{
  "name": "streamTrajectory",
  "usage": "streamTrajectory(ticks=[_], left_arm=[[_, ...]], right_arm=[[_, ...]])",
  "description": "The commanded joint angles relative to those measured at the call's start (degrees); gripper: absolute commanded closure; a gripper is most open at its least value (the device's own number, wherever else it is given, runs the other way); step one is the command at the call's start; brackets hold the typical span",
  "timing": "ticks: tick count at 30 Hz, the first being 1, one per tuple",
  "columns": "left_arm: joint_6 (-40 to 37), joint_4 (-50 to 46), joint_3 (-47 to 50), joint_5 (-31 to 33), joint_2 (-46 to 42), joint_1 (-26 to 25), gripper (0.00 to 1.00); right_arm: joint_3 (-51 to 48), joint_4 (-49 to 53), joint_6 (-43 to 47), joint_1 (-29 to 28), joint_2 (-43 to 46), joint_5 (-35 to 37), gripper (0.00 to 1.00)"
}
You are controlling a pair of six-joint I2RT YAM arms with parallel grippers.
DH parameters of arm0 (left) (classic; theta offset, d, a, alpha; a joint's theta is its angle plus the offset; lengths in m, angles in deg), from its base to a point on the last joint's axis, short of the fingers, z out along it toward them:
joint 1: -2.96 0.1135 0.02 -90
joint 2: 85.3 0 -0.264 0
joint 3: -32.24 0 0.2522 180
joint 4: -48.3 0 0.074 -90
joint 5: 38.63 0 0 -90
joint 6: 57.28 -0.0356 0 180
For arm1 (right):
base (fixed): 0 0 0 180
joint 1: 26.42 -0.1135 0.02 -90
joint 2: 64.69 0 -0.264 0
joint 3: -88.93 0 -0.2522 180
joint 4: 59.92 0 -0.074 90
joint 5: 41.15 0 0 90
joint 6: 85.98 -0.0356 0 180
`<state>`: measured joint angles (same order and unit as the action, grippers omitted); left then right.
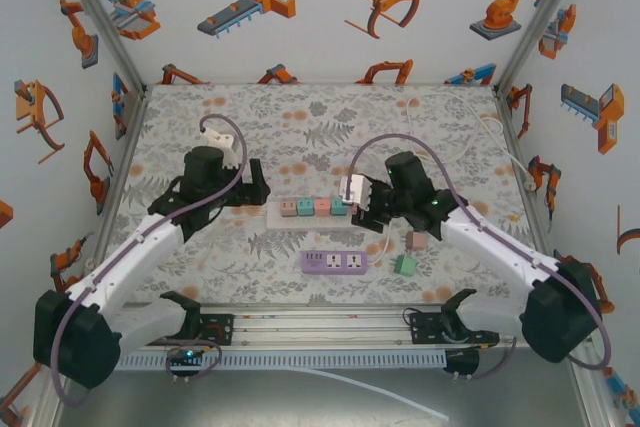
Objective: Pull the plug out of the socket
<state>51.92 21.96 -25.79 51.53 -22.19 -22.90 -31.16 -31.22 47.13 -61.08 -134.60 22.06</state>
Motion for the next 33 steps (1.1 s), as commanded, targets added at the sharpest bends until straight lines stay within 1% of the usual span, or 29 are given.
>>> streamTrajectory(ticks=[1,3,7,13,15,19,24,29,33], left_arm=[[6.3,-1.7,-2.0,-3.8,4.0,2.8,0.09],[5.7,-1.4,-2.7,-5.3,6.7,3.8,0.13],[3.4,-2.0,-5.2,-6.2,12.5,4.6,0.22],[1.1,-1.6,-8.2,-8.6,20.0,4.8,0.28],[1.1,-1.6,-9.1,-9.7,22.2,4.8,0.29],[1.2,-1.9,-10.7,-11.3,25.9,4.8,0.31],[1.8,-1.8,-11.2,-12.5,29.1,4.7,0.32],[1.6,-3.4,-12.3,-13.6,31.8,4.4,0.4],[1.5,-4.3,-12.3,-14.8,32.9,4.1,0.42]], right_arm=[[2.7,-3.3,4.7,-0.5,-4.1,-3.4,0.42],[3.3,-5.1,4.6,-0.5,-7.1,-4.0,0.42],[4.7,-7.8,4.7,-0.4,-12.2,-4.6,0.43],[6.9,-9.5,4.4,-0.5,-18.1,-5.6,0.45],[7.6,-9.3,4.4,-0.4,-19.5,-6.4,0.49],[8.6,-9.1,4.4,-0.4,-21.3,-7.9,0.57],[9.4,-9.1,4.4,-0.4,-22.8,-7.8,0.62],[9.9,-8.8,4.4,-0.4,-23.5,-8.2,0.66],[10.2,-8.7,4.2,-0.3,-23.6,-7.9,0.68]])
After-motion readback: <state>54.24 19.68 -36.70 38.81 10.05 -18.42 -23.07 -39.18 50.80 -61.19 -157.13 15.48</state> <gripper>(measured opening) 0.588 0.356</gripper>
